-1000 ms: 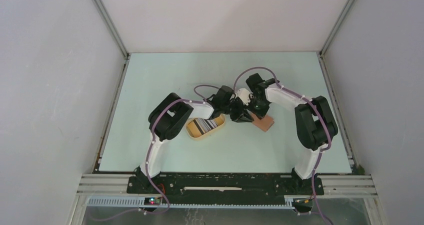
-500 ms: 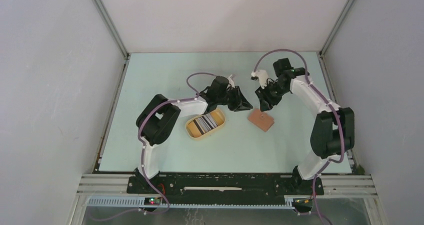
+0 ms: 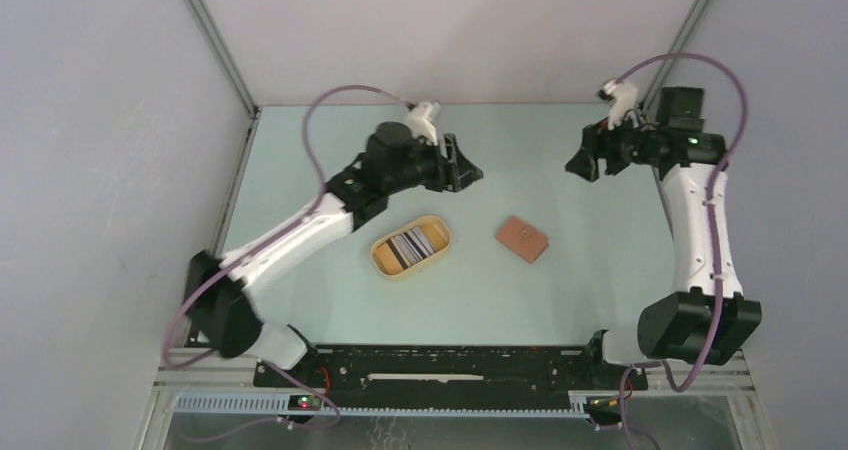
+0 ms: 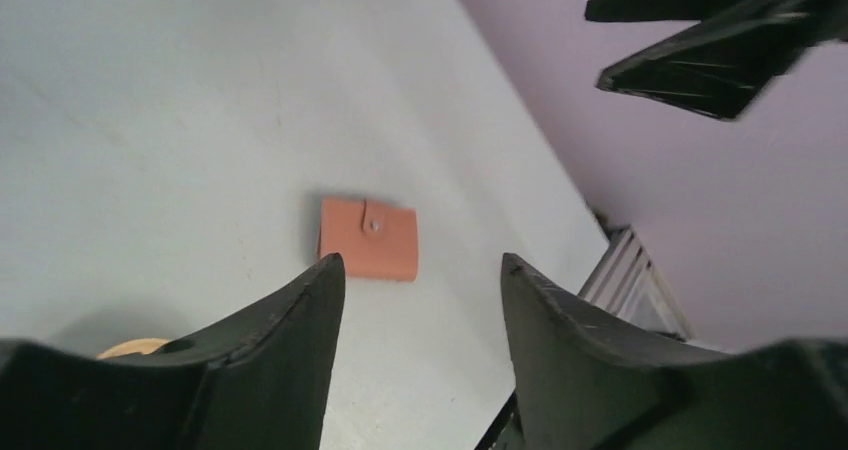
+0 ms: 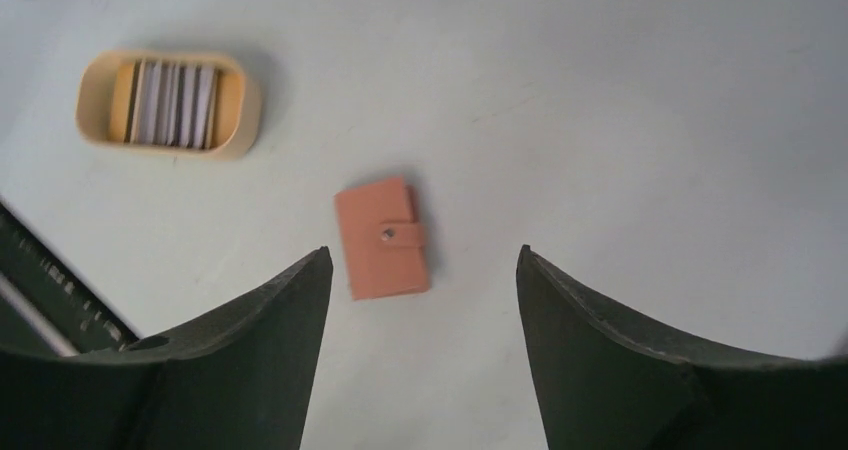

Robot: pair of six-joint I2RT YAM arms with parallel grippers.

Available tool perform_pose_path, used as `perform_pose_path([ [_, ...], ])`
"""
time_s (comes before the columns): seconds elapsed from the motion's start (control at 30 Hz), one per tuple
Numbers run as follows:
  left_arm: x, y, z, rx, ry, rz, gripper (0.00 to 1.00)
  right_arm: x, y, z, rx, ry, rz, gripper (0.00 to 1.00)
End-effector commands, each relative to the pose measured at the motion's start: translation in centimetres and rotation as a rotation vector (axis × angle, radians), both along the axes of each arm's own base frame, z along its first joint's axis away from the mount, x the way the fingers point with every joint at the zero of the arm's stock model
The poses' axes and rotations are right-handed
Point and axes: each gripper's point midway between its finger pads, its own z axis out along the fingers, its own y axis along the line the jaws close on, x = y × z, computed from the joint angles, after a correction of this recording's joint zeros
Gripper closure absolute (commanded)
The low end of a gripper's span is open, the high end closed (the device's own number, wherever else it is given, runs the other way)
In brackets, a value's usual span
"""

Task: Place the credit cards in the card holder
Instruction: Reset both arms

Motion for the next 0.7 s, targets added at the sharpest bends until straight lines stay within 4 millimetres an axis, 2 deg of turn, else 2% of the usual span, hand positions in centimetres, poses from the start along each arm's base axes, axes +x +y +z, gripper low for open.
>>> perform_pose_path([
  [0.0, -0.1, 7.6, 4.9, 0.143, -0.244, 0.172, 0.29, -0.2, -1.5, 6.5, 0.041, -0.149, -0.063, 0.19],
  [0.1, -0.5, 10.9, 7.4, 0.105, -0.278, 0.247, 0.18, -0.4, -2.4, 9.0, -0.004, -0.213, -0.100, 0.13],
  [0.3, -1.7, 16.5, 10.9, -0.009, -0.309, 0.374, 0.01, -1.0, -2.6, 14.2, 0.060, -0.271, -0.201, 0.01],
  [0.47, -3.6, 20.2, 13.9, -0.078, -0.370, 0.465, 0.00, -1.8, -3.0, 16.2, 0.142, -0.283, -0.241, 0.00],
  [0.67, -5.5, 21.7, 15.7, -0.107, -0.413, 0.494, 0.00, -2.1, -3.8, 17.6, 0.273, -0.261, -0.281, 0.00],
])
